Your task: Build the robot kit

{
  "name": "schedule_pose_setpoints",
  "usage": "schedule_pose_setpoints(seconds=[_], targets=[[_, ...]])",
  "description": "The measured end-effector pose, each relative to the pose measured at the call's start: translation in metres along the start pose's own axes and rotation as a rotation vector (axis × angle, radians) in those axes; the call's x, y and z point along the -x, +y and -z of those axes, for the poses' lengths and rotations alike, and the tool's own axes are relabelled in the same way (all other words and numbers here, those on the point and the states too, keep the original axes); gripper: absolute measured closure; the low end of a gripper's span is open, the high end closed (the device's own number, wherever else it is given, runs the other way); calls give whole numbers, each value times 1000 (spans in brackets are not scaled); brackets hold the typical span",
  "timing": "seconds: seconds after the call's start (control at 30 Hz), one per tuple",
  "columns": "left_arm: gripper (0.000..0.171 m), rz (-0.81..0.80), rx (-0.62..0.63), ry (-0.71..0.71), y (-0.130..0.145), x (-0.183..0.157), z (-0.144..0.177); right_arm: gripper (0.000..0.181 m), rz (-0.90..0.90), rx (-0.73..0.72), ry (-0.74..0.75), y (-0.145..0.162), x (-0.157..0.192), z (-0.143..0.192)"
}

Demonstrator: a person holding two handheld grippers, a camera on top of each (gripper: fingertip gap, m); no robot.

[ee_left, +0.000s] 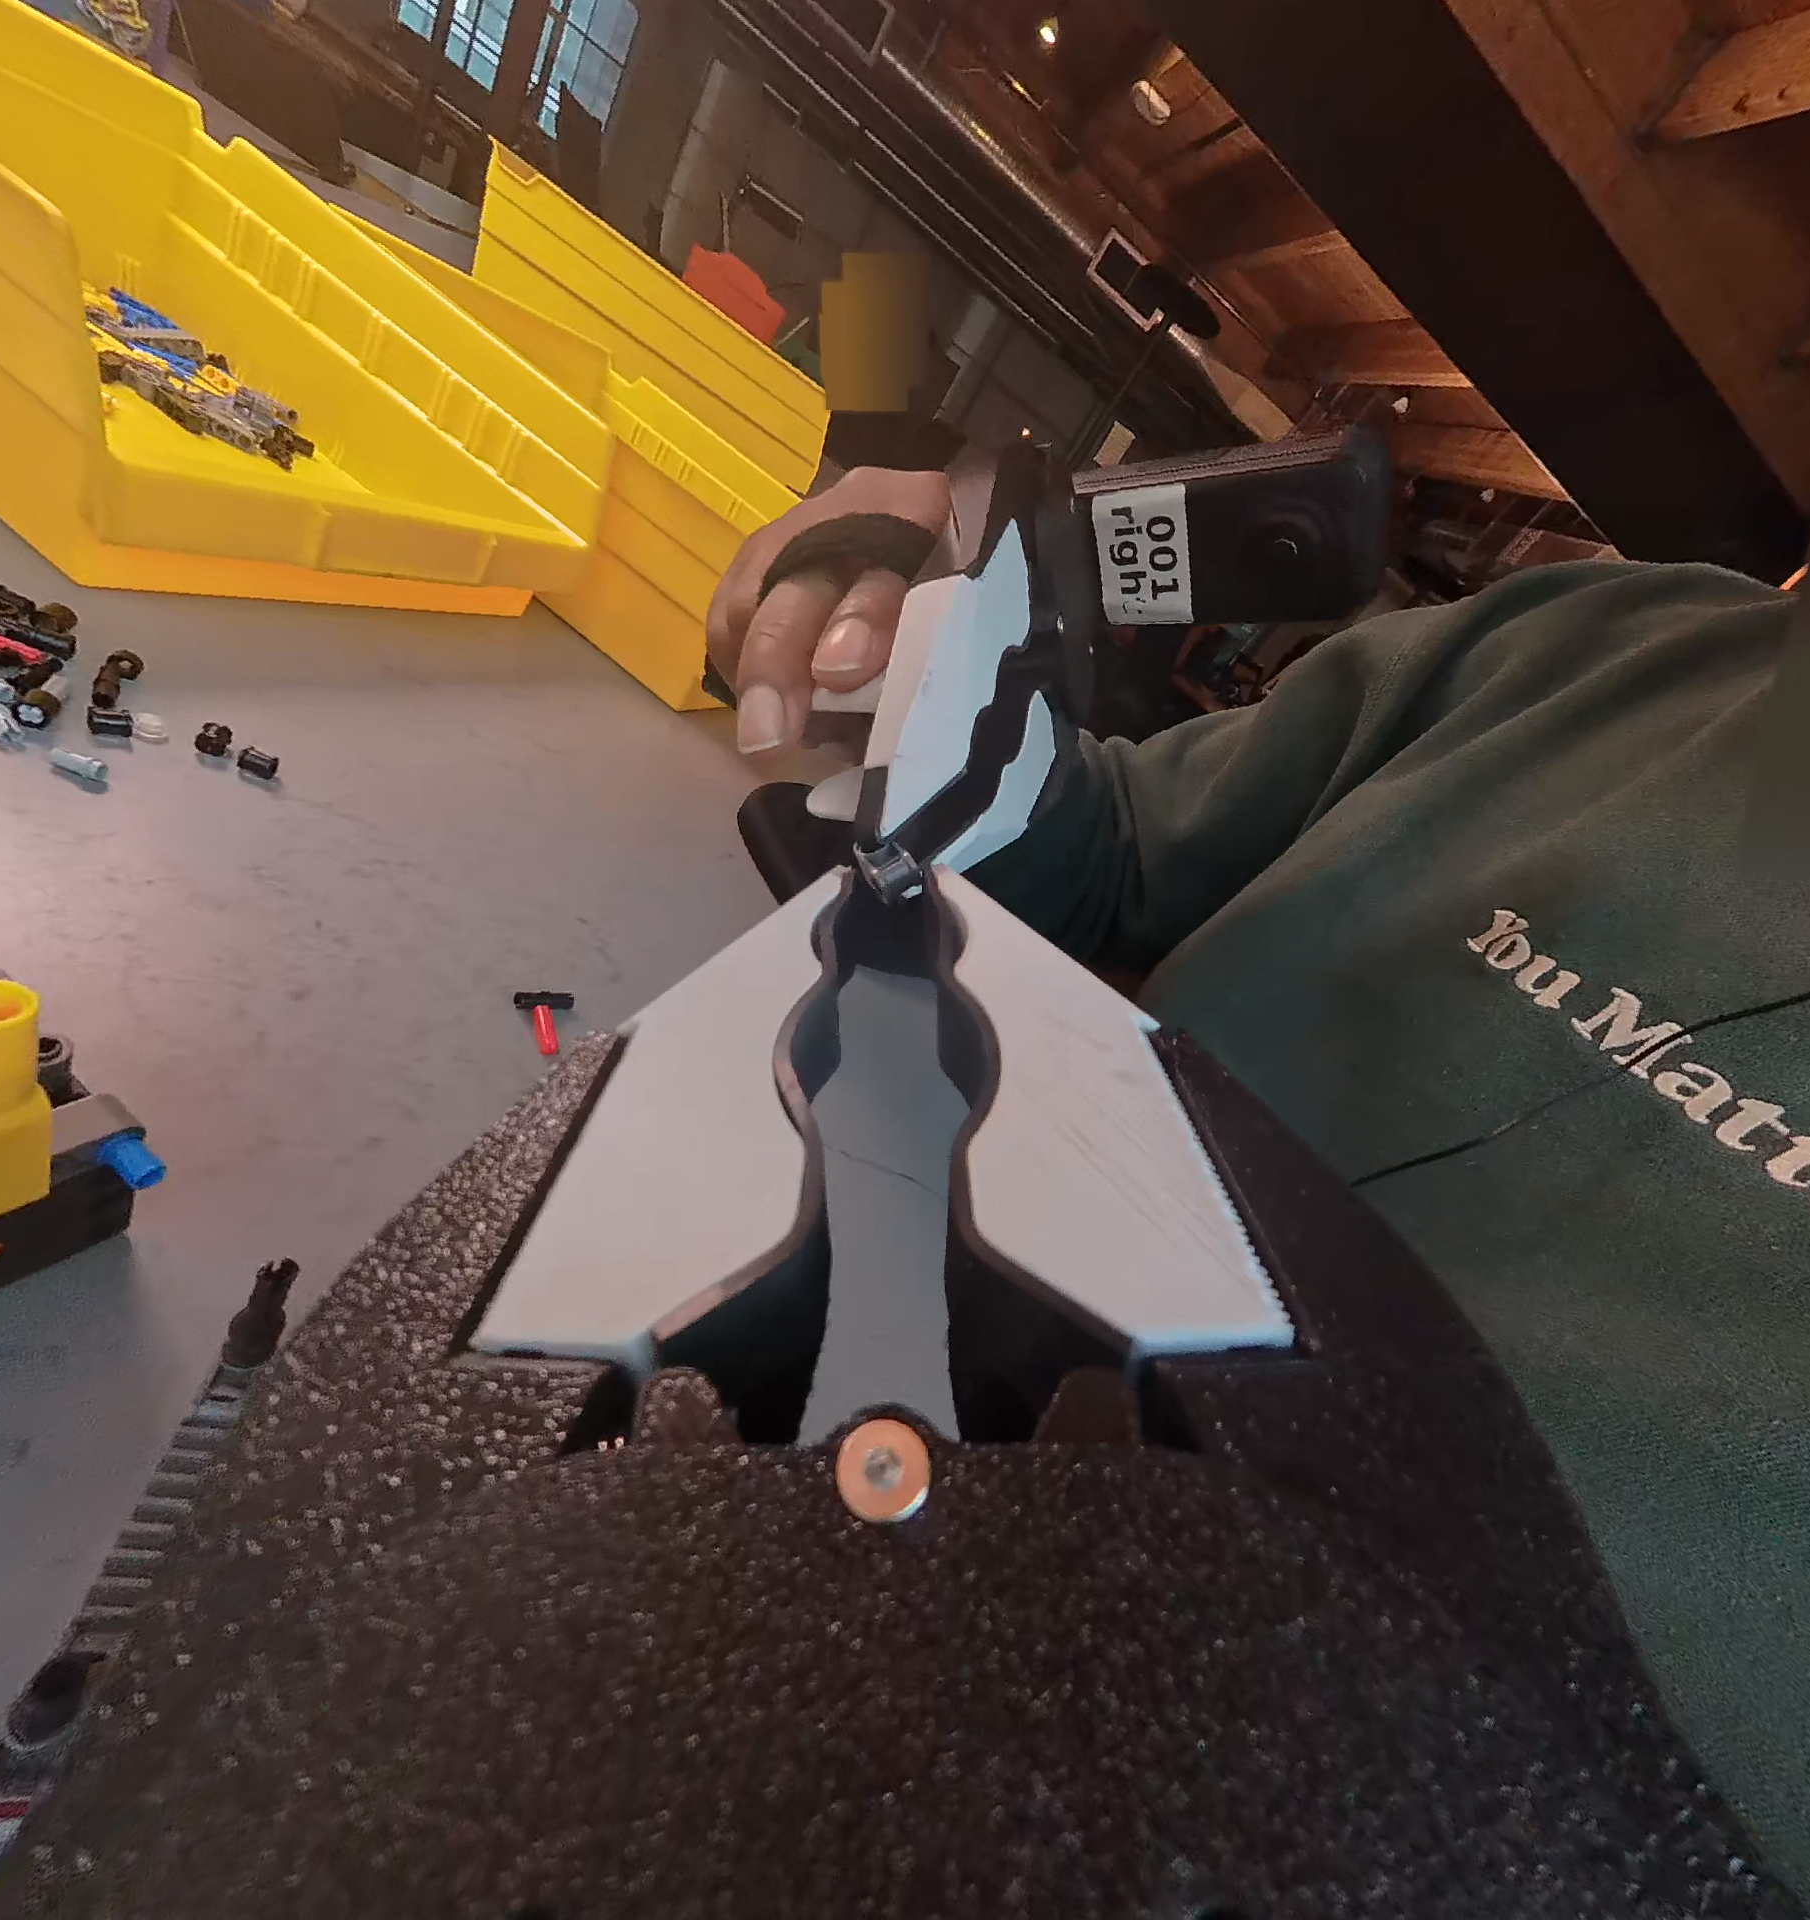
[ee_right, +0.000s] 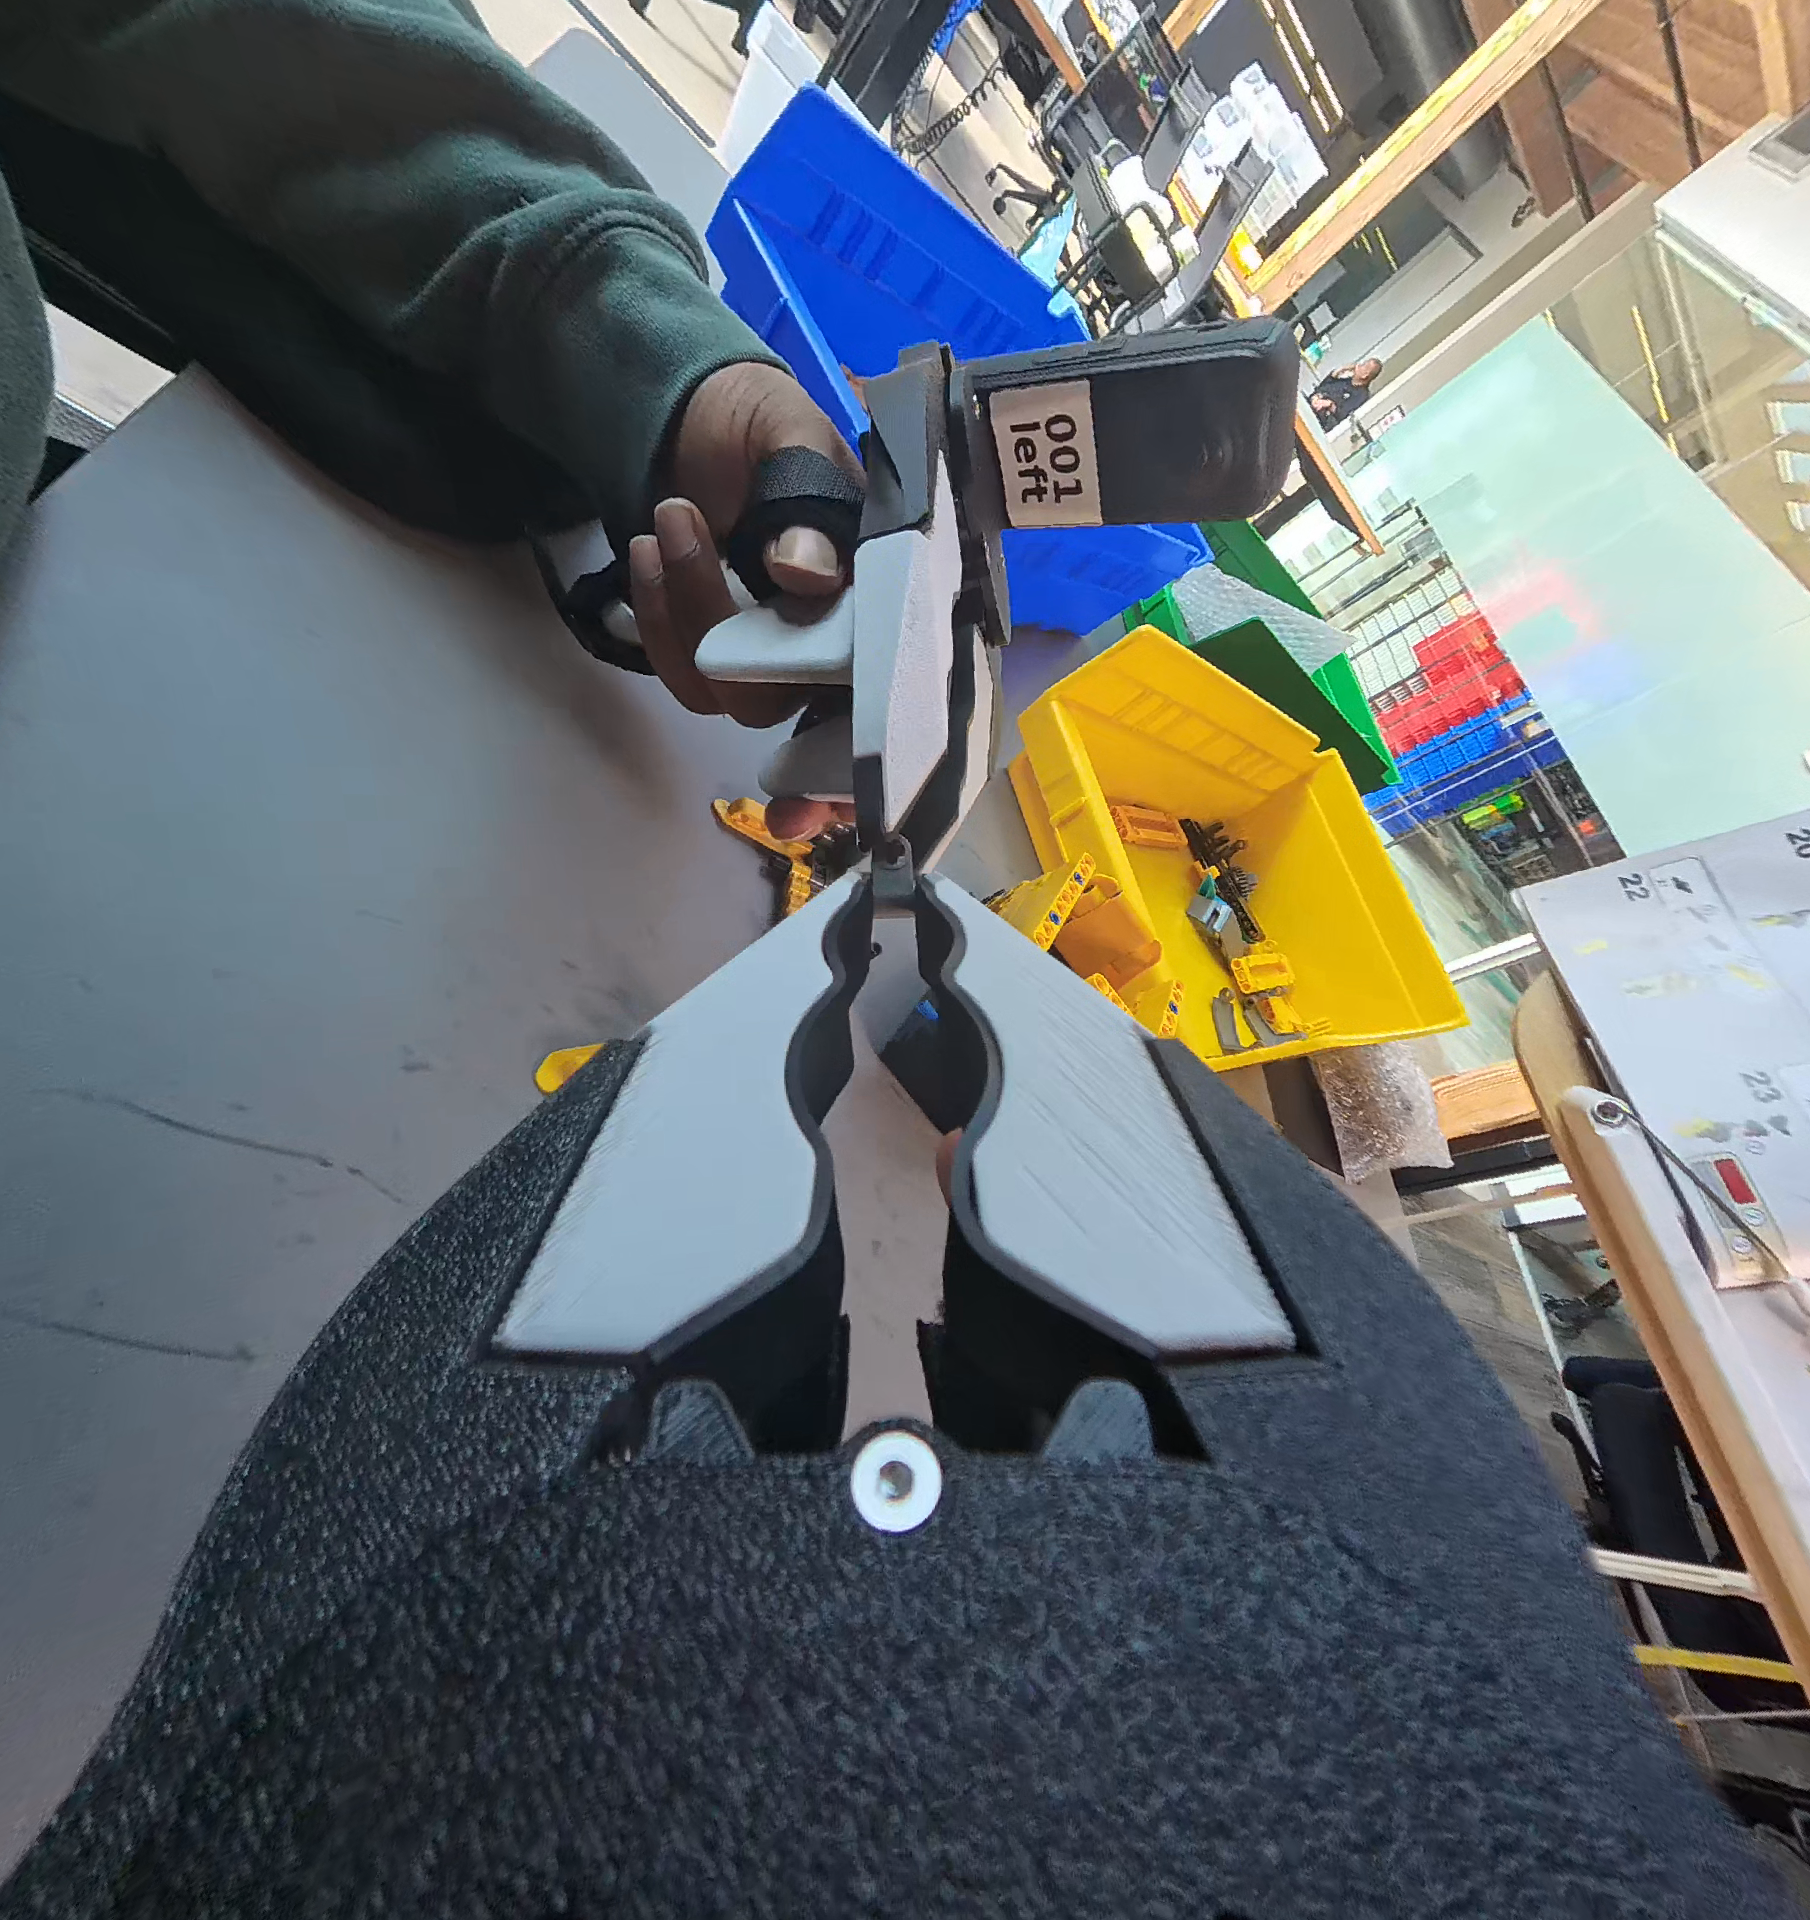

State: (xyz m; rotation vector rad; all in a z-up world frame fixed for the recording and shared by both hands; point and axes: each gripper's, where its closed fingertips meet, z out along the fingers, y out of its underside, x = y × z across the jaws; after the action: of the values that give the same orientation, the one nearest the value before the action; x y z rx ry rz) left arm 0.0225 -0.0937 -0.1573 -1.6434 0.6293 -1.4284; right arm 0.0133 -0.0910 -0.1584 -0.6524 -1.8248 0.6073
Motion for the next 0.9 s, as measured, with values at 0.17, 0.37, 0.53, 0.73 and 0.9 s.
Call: schedule_pose_setpoints(seconds=[0.17, 0.37, 0.53, 0.73, 0.9], targets=[[163, -8, 3, -17, 0, 2, 0, 174, 27, 12, 23, 2, -1, -1], [164, -68, -96, -106, -16, 11, 5, 170, -160, -24, 112, 8, -22, -3], [164, -68, -234, -144, -37, 15, 17, 166, -316, -61, 197, 6, -35, -10], [165, 2, -349, -112, -50, 16, 21, 164, -392, -79, 292, 1, -45, -20], [165, 39, -384, -95, -52, 16, 22, 164, -412, -81, 377, 2, -57, -16]])
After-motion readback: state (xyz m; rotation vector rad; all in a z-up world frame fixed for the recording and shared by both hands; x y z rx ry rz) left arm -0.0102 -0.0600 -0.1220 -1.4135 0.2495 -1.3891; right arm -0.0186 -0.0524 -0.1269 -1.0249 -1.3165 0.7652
